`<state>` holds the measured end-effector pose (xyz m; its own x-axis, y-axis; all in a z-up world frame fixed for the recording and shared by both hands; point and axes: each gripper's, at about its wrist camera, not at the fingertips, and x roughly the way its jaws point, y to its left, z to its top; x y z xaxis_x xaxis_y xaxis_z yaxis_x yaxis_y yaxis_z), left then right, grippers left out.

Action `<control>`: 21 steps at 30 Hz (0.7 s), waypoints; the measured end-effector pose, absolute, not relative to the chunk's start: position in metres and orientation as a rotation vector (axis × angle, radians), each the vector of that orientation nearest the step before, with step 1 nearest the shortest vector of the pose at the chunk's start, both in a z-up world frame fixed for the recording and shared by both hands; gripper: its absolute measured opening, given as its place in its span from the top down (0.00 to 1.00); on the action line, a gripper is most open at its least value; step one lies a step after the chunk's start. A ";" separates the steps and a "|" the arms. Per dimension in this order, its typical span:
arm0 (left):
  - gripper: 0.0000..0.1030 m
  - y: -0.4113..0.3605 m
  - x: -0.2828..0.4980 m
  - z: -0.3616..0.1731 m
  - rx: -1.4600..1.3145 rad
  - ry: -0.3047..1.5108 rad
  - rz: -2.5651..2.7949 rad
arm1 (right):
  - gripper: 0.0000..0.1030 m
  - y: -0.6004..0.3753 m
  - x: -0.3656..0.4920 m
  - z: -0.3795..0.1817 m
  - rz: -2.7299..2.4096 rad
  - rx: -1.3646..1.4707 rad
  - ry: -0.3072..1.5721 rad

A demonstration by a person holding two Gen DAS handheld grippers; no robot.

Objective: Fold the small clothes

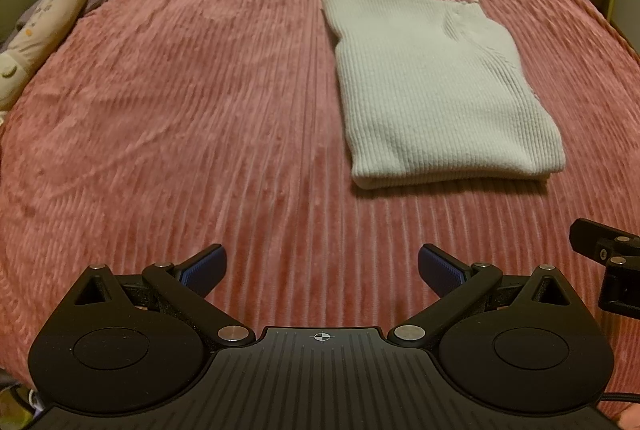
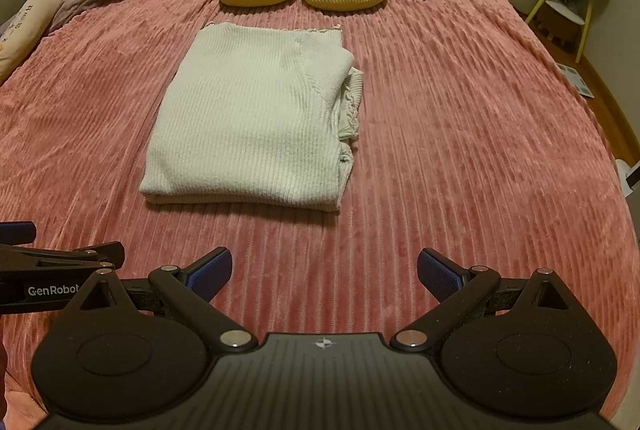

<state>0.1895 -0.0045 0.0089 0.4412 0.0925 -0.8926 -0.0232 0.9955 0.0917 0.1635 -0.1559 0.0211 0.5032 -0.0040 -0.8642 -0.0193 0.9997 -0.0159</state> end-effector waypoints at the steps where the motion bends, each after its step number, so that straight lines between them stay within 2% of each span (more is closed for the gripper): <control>1: 0.00 -0.005 0.189 0.009 0.070 1.111 0.072 | 0.04 -0.156 0.163 0.021 0.008 -0.023 1.043; 21: 0.00 -0.007 0.188 0.012 0.074 1.105 0.062 | 0.04 -0.158 0.162 0.022 0.003 -0.015 1.037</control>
<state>0.1880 -0.0072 0.0122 0.4478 0.0867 -0.8899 -0.0131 0.9958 0.0904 0.1617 -0.1580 0.0219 0.5092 -0.0049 -0.8606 -0.0092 0.9999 -0.0111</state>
